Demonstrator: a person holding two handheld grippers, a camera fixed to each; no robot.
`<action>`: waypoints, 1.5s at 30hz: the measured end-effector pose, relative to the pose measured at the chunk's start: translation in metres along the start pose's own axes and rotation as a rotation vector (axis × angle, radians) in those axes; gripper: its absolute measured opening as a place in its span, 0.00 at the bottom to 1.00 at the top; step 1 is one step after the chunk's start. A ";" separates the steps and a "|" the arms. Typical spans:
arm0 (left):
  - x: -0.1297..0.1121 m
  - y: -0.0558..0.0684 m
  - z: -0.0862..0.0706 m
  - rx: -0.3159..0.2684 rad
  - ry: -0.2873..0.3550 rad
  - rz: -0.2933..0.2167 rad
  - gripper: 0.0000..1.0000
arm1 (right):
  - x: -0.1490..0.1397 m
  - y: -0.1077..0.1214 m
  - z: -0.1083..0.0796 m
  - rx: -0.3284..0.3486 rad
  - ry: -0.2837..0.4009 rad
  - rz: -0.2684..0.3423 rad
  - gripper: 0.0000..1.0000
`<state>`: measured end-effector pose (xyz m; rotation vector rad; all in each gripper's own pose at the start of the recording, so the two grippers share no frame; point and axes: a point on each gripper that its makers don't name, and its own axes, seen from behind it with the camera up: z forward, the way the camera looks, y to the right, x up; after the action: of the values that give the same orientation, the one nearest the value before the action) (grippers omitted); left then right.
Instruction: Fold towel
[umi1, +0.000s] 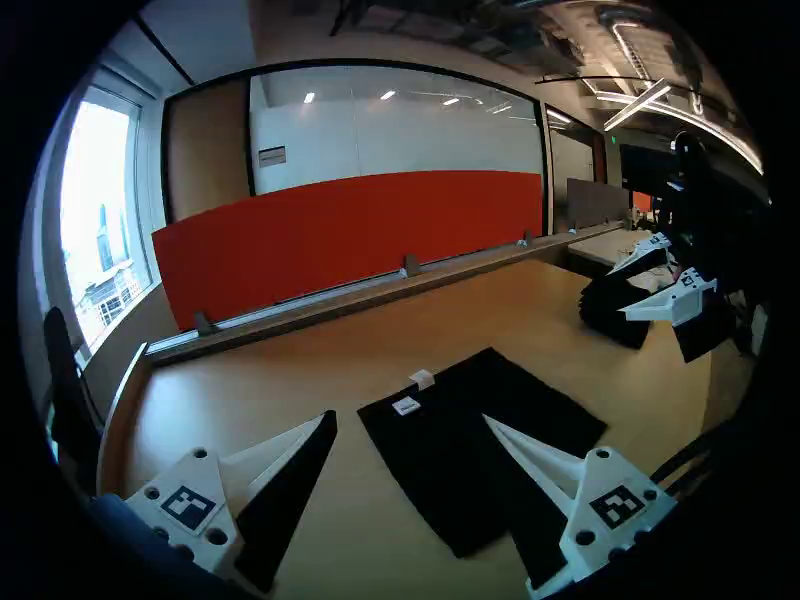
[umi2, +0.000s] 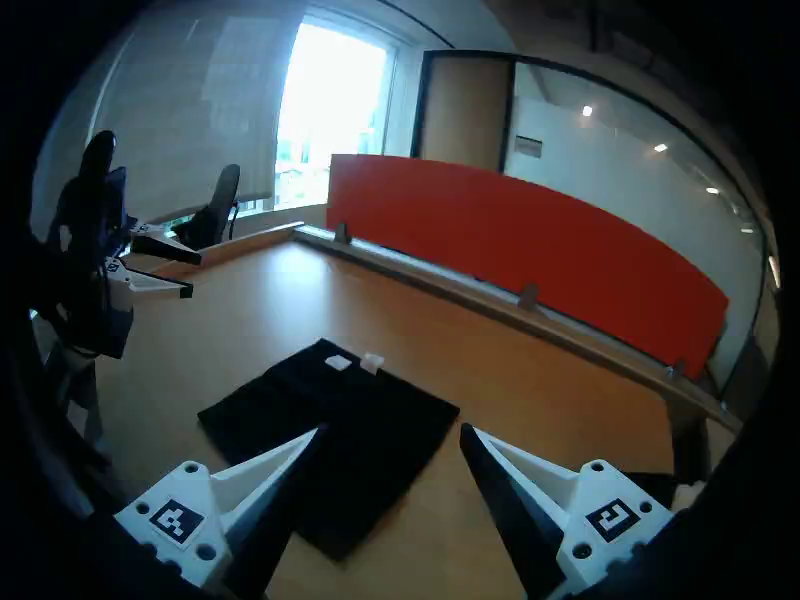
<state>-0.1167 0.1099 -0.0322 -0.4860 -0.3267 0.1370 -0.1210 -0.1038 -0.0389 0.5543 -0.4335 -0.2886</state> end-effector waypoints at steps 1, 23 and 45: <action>-0.005 0.002 0.001 -0.005 -0.008 0.002 0.97 | -0.004 -0.002 0.002 0.005 -0.007 -0.003 1.00; -0.117 0.047 0.026 -0.093 -0.201 0.025 0.97 | -0.110 -0.037 0.036 0.079 -0.187 -0.013 1.00; -0.189 0.070 0.037 -0.174 -0.367 0.016 0.97 | -0.181 -0.064 0.044 0.147 -0.337 -0.021 1.00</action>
<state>-0.3101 0.1489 -0.0871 -0.6365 -0.6986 0.2152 -0.3088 -0.1072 -0.0988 0.6571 -0.7795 -0.3738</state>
